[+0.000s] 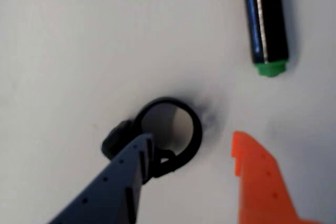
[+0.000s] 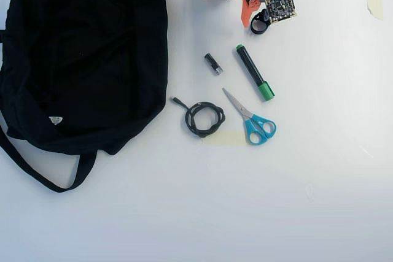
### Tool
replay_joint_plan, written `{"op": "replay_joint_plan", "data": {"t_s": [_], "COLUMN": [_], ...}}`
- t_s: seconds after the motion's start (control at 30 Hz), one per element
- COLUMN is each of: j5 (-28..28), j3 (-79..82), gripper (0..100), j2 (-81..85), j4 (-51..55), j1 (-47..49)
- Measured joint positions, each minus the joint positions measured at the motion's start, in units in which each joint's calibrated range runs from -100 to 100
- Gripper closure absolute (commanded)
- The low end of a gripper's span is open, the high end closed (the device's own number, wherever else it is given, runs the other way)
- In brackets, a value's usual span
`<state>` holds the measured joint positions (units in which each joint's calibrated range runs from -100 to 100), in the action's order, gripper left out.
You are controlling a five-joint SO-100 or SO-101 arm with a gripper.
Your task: Put the bike light into the black bag
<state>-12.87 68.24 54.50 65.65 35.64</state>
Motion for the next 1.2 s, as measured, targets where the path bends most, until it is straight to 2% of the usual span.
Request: {"op": "replay_joint_plan", "data": {"t_s": [0.23,0.4,0.67,0.87,1.2], "j5": [-1.4,-3.0,-3.1,-3.1,-3.1], "j3": [1.0,2.4,3.8,3.8,3.8], "gripper": [79,72,70,63,55], "j2": [0.0,0.0,0.0,0.0,0.0], "j4": [0.0,0.0,0.0,0.0,-0.7], "j1": [-0.7,-0.6,-0.6,-0.6,-0.6]}}
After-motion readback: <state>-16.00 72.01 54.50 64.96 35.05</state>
